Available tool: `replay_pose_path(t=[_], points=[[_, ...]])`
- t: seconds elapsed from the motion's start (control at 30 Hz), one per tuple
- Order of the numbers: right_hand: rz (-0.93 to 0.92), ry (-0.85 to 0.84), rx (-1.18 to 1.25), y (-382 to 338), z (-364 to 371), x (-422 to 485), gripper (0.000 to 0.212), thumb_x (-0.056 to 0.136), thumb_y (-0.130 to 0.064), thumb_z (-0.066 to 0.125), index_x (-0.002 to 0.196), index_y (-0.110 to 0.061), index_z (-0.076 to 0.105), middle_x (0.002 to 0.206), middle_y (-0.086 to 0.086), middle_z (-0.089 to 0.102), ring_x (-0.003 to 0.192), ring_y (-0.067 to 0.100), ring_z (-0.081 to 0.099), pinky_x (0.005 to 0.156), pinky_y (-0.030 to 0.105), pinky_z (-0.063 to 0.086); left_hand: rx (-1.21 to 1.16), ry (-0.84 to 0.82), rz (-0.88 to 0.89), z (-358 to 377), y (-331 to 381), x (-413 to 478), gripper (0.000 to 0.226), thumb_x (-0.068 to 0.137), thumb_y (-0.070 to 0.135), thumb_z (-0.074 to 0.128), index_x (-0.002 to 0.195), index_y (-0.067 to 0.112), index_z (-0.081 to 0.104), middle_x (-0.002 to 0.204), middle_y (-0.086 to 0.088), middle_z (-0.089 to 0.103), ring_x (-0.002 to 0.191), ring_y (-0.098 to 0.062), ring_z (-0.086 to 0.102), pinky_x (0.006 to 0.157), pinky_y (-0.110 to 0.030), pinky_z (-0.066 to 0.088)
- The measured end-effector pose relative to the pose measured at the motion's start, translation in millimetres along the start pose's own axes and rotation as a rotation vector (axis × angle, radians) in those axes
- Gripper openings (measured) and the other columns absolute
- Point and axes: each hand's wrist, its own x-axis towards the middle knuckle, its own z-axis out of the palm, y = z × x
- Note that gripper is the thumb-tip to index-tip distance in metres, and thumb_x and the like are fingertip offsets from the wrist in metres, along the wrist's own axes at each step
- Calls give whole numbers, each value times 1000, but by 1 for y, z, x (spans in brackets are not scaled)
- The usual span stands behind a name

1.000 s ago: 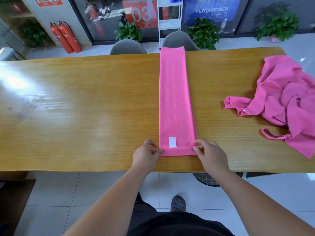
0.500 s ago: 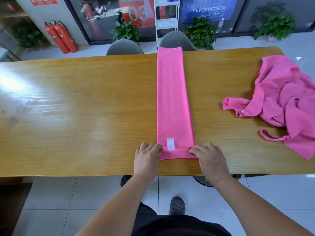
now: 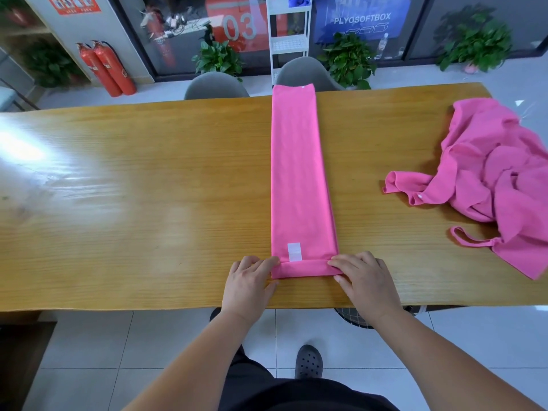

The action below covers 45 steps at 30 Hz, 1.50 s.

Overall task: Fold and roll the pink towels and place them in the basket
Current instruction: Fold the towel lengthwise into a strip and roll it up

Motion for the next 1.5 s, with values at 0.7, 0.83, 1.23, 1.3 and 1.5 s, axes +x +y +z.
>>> replay_pose_path(t=[0.7, 0.83, 1.23, 1.3, 1.5], points=[[192, -64, -100, -21, -19, 41, 6, 97, -38, 71, 101, -41, 69, 106, -22, 59, 102, 12, 43, 79, 32, 42, 97, -138, -218, -22, 21, 51, 30, 94, 40, 75, 120, 36, 61, 112, 16, 64, 112, -20, 52, 92, -36, 42], [53, -24, -161, -17, -2, 21, 46, 78, -5, 83, 116, -32, 75, 111, -20, 69, 98, 16, 49, 76, 34, 42, 200, -63, 64, -6, 15, 35, 49, 69, -2, 85, 105, 27, 69, 76, 14, 64, 82, -20, 52, 70, -34, 41], [104, -115, -49, -4, -6, 14, 43, 103, -37, 61, 146, -39, 57, 139, -24, 61, 112, 11, 53, 88, 32, 49, -31, -122, -147, -12, 12, 10, 56, 96, 29, 69, 146, 39, 46, 122, 26, 68, 113, -10, 53, 94, -33, 41], [125, -139, -24, -6, -15, 20, 42, 106, -40, 53, 148, -40, 54, 135, -23, 63, 113, 11, 52, 90, 33, 48, -79, -144, -177, -14, 10, 16, 54, 98, 31, 67, 148, 38, 47, 124, 30, 67, 113, -11, 54, 98, -35, 41], [326, -159, 199, -8, -22, 18, 46, 102, -59, 49, 148, -56, 43, 101, -17, 51, 85, 10, 55, 76, 34, 55, -477, -253, -403, -18, -4, 17, 50, 100, 44, 68, 145, 40, 47, 117, 27, 71, 94, -1, 61, 83, -24, 48]])
